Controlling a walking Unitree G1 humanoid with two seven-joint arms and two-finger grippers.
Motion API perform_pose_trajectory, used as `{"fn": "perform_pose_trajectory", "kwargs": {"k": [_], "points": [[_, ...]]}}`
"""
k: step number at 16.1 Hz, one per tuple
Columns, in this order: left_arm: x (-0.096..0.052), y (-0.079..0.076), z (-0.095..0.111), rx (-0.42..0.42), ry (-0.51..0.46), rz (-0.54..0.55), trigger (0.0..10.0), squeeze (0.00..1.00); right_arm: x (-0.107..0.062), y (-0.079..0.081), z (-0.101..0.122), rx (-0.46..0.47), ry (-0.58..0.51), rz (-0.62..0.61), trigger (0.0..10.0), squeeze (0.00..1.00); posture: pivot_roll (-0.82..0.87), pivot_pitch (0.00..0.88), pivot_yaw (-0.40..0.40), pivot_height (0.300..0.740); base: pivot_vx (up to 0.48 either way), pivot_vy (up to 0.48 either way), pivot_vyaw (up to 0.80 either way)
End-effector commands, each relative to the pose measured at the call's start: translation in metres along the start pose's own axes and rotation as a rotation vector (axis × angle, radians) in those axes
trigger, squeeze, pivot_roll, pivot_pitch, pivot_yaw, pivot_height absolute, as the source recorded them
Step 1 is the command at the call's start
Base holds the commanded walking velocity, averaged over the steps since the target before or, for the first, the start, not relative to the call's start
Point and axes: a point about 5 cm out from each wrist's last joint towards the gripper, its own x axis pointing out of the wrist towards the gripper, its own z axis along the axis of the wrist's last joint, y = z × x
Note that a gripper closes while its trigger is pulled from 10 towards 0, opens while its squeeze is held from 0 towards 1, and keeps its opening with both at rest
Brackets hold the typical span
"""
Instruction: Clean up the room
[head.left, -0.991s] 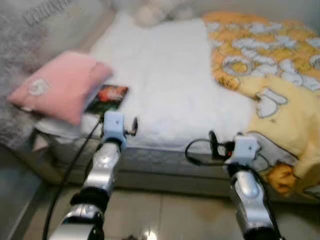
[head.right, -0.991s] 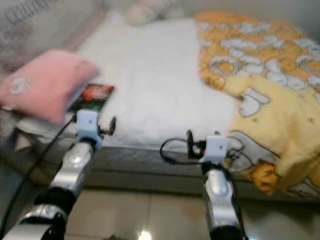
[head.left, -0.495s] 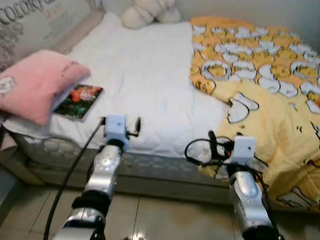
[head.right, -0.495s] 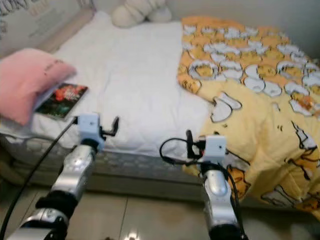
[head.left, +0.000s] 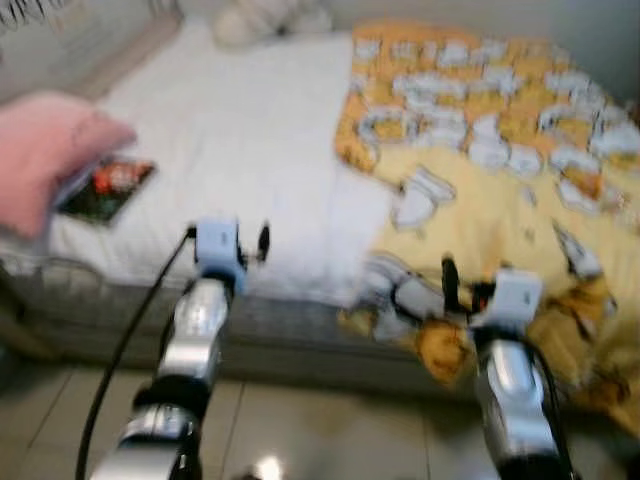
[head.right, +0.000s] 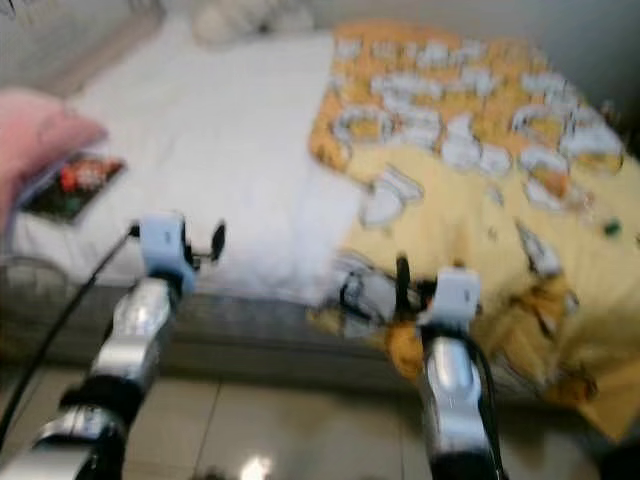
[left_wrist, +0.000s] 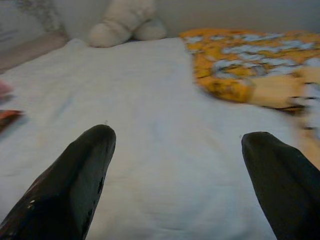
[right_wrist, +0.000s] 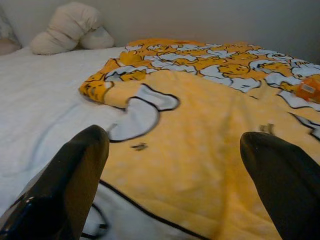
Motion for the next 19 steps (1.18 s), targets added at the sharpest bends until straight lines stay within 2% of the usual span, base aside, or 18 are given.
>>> {"fn": "perform_pose_trajectory", "kwargs": {"k": [1,2,5,9,10,11,12,13,15,16,17,18,19], "points": [[0.003,-0.018,0.004,0.007,-0.016,-0.067,10.0,0.0,0.0,-0.005,-0.001,-0.01,0.005,-0.011,10.0,0.0,-0.01,0.0,0.041,0.74,0.0,-0.435,0.0],[0.004,-0.02,0.005,0.018,-0.02,-0.077,10.0,0.0,0.001,-0.004,0.0,-0.01,0.001,-0.008,10.0,0.0,-0.02,0.0,0.042,0.74,0.0,-0.435,0.0],[0.005,-0.008,0.004,-0.011,-0.008,-0.055,10.0,0.0,0.0,-0.005,0.002,-0.001,-0.013,-0.011,10.0,0.0,-0.02,0.0,0.04,0.74,0.0,-0.434,0.0],[-0.003,0.002,0.0,-0.007,-0.016,-0.006,10.0,0.0,-0.007,-0.005,-0.002,-0.014,-0.002,0.009,10.0,0.0,-0.02,0.0,0.029,0.74,0.0,-0.417,0.0],[-0.014,0.015,-0.001,0.03,-0.04,0.0,10.0,0.0,-0.009,-0.007,0.006,-0.015,-0.049,0.04,10.0,0.0,-0.02,0.0,0.024,0.74,0.0,-0.412,0.0],[-0.02,0.022,-0.003,0.046,-0.043,0.003,10.0,0.0,-0.012,-0.009,0.009,-0.024,-0.065,0.057,10.0,0.0,-0.01,0.0,0.018,0.74,0.0,-0.416,0.0],[-0.031,0.032,-0.005,0.035,-0.037,0.013,10.0,0.0,-0.02,-0.016,0.011,-0.037,-0.074,0.063,10.0,0.0,0.0,0.0,0.005,0.74,0.24,-0.412,0.0],[-0.042,0.033,-0.002,0.028,-0.048,0.002,10.0,0.0,-0.028,-0.021,0.009,-0.039,-0.057,0.06,10.0,0.0,0.01,0.0,0.002,0.74,0.0,-0.416,0.0],[-0.062,0.015,-0.001,0.003,-0.052,-0.047,10.0,0.0,-0.05,-0.021,-0.005,-0.045,0.014,0.106,10.0,0.0,0.03,0.0,-0.009,0.74,0.0,-0.416,0.0],[-0.061,0.011,0.0,0.004,-0.052,-0.042,10.0,0.0,-0.053,-0.02,-0.009,-0.049,0.03,0.122,10.0,0.0,0.03,0.0,-0.012,0.74,0.0,-0.412,0.0],[-0.055,0.009,-0.001,0.003,-0.048,-0.019,10.0,0.0,-0.051,-0.019,-0.011,-0.044,0.043,0.116,10.0,0.0,0.04,0.0,-0.023,0.74,0.0,-0.416,0.0],[-0.045,0.008,0.0,-0.002,-0.039,-0.017,10.0,0.0,-0.034,-0.018,-0.003,-0.02,0.013,0.074,10.0,0.0,0.04,0.0,-0.02,0.74,0.0,-0.416,0.0],[-0.044,0.005,0.003,0.001,-0.036,-0.042,10.0,0.0,-0.027,-0.015,0.003,0.005,-0.011,0.059,10.0,0.0,0.04,0.0,-0.018,0.74,0.0,-0.416,0.0]]}}
